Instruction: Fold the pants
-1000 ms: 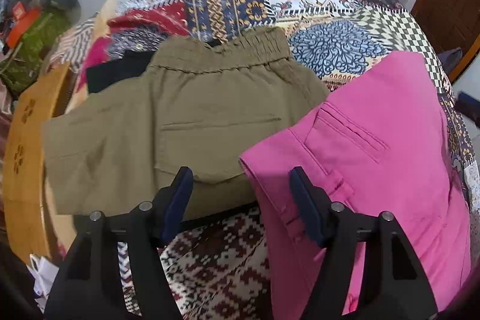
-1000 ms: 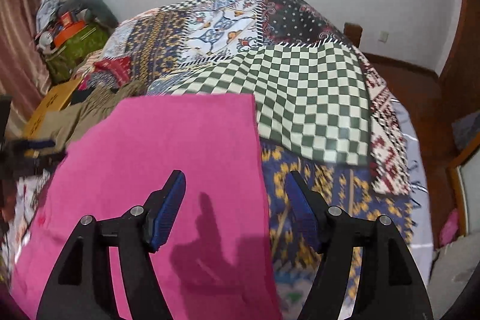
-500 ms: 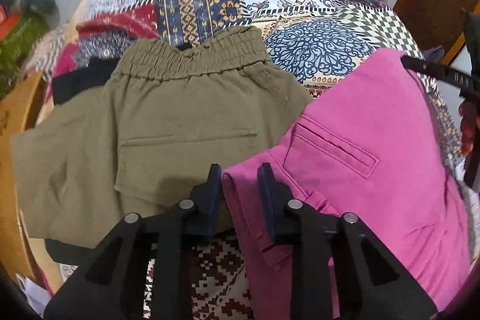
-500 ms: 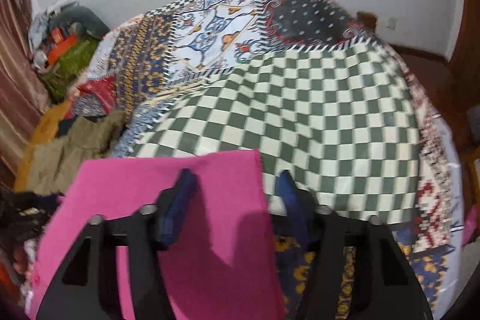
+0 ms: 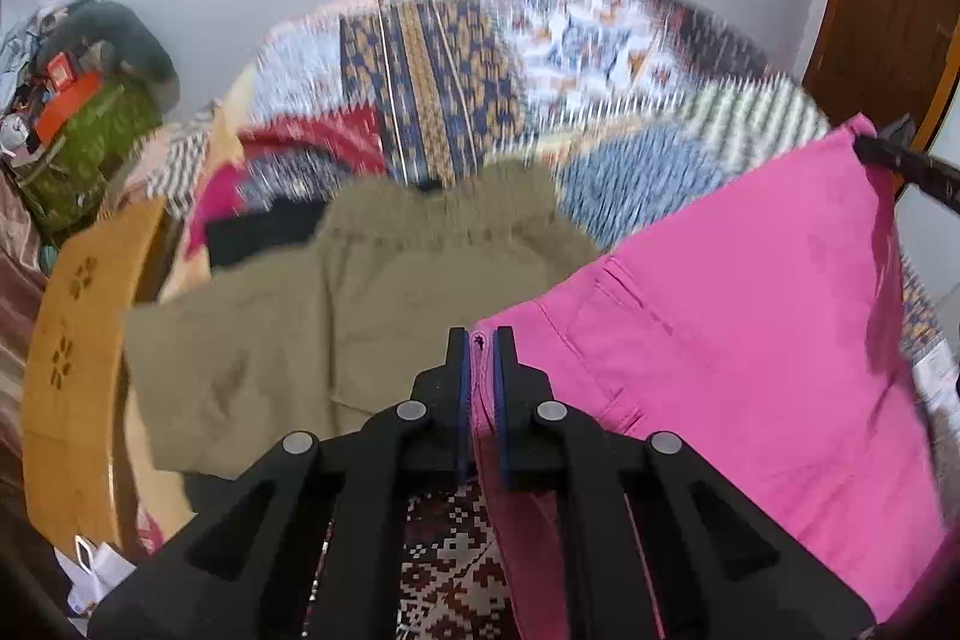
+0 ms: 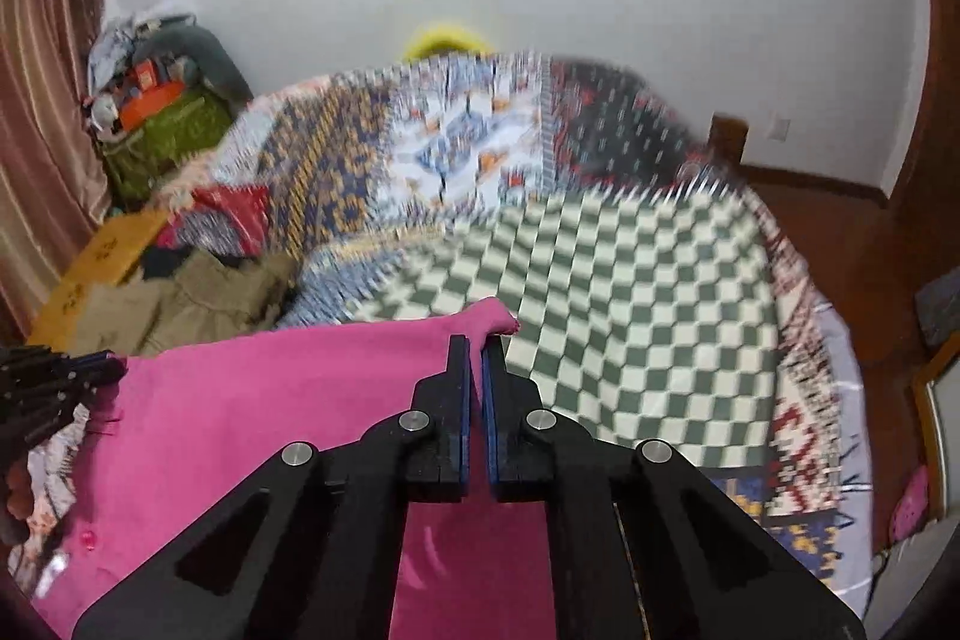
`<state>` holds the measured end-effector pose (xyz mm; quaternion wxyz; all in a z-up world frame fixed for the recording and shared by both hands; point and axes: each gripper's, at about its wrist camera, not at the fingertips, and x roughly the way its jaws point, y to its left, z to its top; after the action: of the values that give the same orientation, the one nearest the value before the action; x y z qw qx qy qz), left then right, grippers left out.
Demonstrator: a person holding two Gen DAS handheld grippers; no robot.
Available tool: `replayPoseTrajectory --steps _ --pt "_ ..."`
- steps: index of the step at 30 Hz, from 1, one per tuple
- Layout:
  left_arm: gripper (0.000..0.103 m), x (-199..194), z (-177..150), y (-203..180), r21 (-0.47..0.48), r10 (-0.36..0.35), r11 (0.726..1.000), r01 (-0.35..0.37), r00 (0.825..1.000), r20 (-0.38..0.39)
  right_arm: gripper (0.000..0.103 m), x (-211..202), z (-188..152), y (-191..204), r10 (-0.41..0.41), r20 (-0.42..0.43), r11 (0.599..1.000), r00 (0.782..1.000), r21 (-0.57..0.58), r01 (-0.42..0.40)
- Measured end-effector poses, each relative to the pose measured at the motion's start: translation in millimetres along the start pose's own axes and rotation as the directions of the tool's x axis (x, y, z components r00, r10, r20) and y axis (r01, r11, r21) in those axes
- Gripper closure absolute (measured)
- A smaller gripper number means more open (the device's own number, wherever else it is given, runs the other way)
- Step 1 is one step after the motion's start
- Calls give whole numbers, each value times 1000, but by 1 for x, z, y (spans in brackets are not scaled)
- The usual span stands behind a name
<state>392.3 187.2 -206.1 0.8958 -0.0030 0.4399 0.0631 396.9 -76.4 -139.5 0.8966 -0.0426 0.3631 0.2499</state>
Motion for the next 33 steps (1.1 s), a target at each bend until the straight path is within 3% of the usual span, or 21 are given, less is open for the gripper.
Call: replayPoseTrajectory --steps 5,11,26,33 --pt "96 -62 21 -9 17 -19 1000 17 993 120 100 -63 19 3 -12 97 1000 995 -26 15" --pt "96 -117 17 -29 68 -56 997 44 983 175 100 -121 16 10 -4 156 999 988 -45 11" --pt "97 -189 -74 -50 126 -58 991 33 979 195 100 -202 -61 28 -32 127 995 991 -86 43" --pt "96 -194 -128 -54 149 -75 987 55 988 134 100 -221 -112 31 -28 73 999 997 -38 31"
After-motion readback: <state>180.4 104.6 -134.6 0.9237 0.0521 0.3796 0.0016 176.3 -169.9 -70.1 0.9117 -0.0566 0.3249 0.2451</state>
